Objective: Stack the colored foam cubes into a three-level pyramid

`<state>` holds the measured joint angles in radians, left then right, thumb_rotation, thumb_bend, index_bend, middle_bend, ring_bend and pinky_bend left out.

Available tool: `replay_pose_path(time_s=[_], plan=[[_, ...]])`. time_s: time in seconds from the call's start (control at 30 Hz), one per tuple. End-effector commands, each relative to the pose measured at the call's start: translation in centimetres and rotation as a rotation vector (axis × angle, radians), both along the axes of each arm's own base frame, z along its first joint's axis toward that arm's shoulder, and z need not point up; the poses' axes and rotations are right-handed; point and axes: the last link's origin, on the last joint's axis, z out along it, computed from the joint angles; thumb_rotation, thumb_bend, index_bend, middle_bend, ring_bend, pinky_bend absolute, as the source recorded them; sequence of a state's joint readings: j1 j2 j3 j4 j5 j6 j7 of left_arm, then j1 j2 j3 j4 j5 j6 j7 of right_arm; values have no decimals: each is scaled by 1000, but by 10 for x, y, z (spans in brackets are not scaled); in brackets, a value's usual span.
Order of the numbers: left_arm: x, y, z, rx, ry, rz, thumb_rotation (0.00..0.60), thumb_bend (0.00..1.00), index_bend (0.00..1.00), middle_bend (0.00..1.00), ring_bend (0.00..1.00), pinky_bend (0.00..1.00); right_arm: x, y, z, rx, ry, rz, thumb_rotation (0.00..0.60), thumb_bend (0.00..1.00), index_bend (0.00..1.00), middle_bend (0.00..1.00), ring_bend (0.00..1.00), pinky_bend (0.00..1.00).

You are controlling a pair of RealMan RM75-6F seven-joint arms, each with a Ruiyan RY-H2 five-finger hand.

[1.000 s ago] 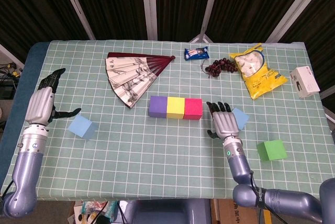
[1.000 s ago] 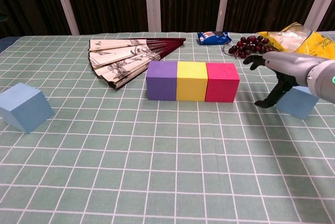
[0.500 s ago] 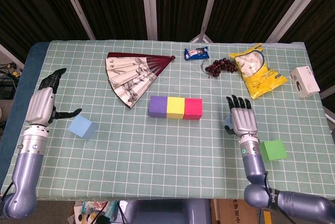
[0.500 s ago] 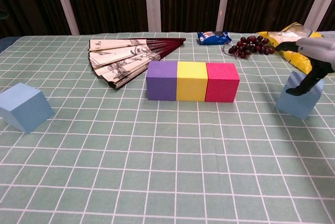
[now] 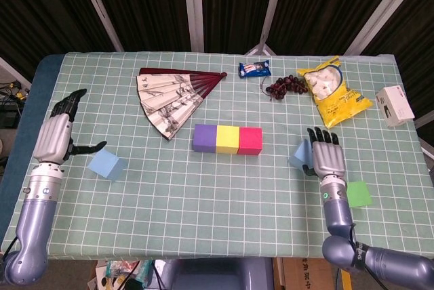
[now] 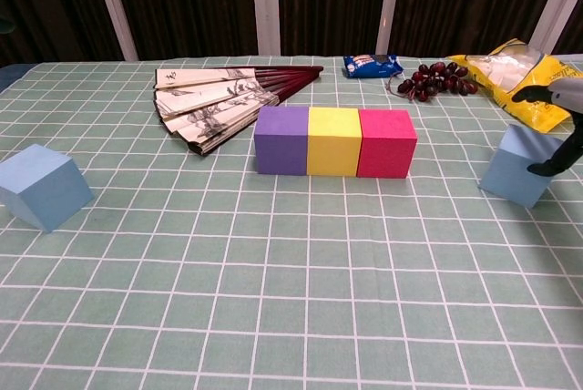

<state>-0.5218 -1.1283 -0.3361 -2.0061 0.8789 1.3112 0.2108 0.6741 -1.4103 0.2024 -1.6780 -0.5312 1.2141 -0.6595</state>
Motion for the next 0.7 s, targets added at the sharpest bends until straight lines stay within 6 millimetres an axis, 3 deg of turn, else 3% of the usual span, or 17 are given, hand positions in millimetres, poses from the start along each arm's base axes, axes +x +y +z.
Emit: replay_pose_path(time_s=[0.03, 0.5, 0.7], plan=[[0, 0, 0, -1, -2, 3, 600, 66, 0, 41, 62, 33, -6, -3, 1, -5, 13, -26, 600, 306, 0, 52, 0, 0], [-1, 1, -1, 2, -2, 9, 600, 67, 0, 42, 62, 33, -16, -21, 22, -42, 57, -50, 600, 306, 0, 57, 0, 0], [0, 0, -2, -4, -2, 7, 600, 67, 0, 41, 62, 33, -15, -23, 19, 16, 55, -25, 600, 306, 0, 171, 6, 0]])
